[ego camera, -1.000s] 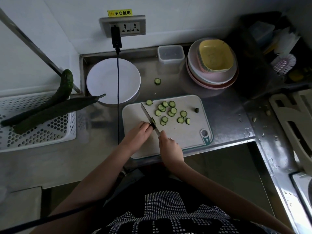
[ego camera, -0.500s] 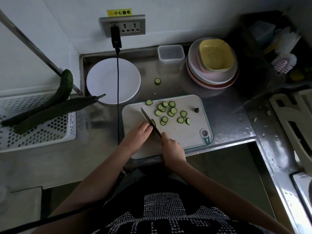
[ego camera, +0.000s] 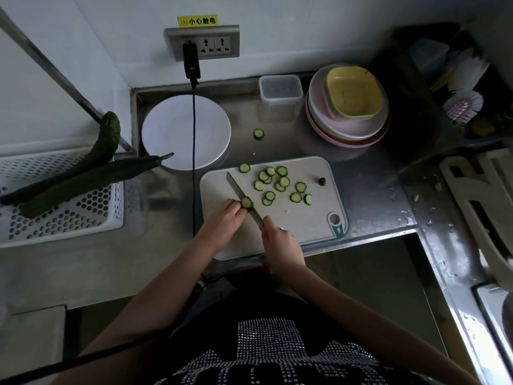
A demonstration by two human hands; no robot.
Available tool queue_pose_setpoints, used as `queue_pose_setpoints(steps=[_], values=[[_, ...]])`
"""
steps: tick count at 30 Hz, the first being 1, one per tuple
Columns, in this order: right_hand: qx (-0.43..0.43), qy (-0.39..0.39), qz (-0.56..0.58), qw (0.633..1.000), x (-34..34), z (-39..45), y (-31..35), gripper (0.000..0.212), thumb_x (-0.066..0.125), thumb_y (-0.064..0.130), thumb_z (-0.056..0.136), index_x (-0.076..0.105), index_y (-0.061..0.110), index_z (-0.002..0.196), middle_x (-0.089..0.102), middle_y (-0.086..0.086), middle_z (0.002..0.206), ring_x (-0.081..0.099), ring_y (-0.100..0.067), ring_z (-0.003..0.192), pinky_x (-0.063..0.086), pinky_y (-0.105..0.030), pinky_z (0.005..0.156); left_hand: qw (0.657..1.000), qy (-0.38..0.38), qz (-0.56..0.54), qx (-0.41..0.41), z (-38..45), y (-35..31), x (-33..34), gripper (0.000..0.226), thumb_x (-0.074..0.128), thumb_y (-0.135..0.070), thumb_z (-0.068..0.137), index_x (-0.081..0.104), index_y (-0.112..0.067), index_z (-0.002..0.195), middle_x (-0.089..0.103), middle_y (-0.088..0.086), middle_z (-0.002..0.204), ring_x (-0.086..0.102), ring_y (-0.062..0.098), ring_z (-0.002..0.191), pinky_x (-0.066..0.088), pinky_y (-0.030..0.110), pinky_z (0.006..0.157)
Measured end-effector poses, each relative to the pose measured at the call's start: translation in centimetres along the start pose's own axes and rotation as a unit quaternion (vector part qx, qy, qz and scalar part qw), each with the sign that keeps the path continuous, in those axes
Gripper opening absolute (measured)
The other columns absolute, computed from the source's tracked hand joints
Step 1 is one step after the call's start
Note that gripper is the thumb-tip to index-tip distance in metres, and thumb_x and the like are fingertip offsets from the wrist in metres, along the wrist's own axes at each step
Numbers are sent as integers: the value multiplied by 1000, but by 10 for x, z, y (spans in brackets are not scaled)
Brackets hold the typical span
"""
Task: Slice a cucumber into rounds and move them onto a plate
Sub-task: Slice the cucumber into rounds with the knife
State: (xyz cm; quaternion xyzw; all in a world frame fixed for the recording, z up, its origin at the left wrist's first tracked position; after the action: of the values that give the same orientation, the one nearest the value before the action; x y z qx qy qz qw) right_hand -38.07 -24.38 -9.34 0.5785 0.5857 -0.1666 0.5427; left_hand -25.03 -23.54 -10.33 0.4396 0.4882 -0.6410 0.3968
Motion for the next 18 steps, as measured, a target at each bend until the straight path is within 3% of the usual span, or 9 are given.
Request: queue_pose_setpoints(steps=[7, 13, 18], values=[[6, 3, -7, 1000, 2, 1, 2, 17, 33, 25, 103, 40, 10, 103, 64, -20, 83, 61, -40, 74, 39, -36, 55, 1000, -1, -9, -3, 0, 2, 3, 43, 83, 7, 53, 66, -1, 93, 58, 12, 87, 46, 22, 94, 51, 31, 41], [17, 18, -23, 999, 7, 3, 1, 17, 33, 24, 103, 40, 9, 108, 65, -21, 88, 63, -40, 79, 42, -38, 59, 1000, 11, -12, -2, 0, 3, 7, 40, 79, 10, 56, 65, 0, 92, 58, 14, 89, 45, 24, 96, 54, 35, 46], [41, 47, -24, 998, 14, 6, -3, 5, 35, 11, 99, 33, 15, 98, 63, -18, 85, 62, -38, 77, 51, -44, 64, 1000, 19, -9, -4, 1, 7, 12, 44, 73, 14, 57, 64, 1, 98, 58, 14, 94, 45, 24, 99, 56, 36, 53]])
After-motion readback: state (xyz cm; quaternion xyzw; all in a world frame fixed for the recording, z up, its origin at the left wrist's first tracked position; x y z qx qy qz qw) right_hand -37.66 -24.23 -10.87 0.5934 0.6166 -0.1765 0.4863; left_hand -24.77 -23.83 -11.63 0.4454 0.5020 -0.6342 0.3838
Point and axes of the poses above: each hand's wrist, its own z-axis towards the middle knuckle, its own x-axis out of the palm, y = z × x, the point moved 6 cm from there along z, towards the middle knuckle
